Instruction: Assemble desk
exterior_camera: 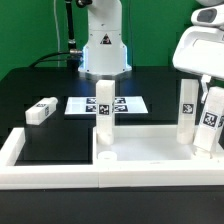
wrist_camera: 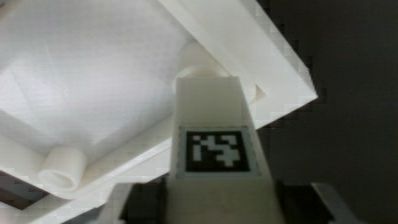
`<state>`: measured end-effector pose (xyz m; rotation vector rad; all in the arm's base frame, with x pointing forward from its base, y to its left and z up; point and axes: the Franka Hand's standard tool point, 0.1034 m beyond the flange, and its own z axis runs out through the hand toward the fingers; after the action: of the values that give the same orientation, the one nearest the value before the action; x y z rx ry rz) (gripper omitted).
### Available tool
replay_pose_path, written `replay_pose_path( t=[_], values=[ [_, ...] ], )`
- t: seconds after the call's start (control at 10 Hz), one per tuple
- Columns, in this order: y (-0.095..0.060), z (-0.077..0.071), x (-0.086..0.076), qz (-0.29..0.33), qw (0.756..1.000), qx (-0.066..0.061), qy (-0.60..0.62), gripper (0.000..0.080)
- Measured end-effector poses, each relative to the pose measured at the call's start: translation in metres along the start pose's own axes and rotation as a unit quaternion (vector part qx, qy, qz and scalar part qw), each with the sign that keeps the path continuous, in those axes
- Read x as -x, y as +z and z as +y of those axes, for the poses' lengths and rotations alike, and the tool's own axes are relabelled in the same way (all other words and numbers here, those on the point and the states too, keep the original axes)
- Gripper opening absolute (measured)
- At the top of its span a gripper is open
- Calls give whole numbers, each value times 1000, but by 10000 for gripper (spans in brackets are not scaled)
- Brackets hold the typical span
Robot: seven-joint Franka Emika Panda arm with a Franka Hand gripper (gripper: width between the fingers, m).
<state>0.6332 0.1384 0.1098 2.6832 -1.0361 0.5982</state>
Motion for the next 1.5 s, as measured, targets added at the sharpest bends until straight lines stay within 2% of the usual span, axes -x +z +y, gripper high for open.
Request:
replay_pose_path(
  t=[0.6,0.9,1.4,1.5],
  values=[
    [2,2,-6,-1,999,-11,-41,289],
    [5,7,-14,-8,996,-26,-83,289],
    [10,19,-28,-21,988,-33,-148,289],
    [11,19,-27,-22,989,-31,-140,289]
  ],
)
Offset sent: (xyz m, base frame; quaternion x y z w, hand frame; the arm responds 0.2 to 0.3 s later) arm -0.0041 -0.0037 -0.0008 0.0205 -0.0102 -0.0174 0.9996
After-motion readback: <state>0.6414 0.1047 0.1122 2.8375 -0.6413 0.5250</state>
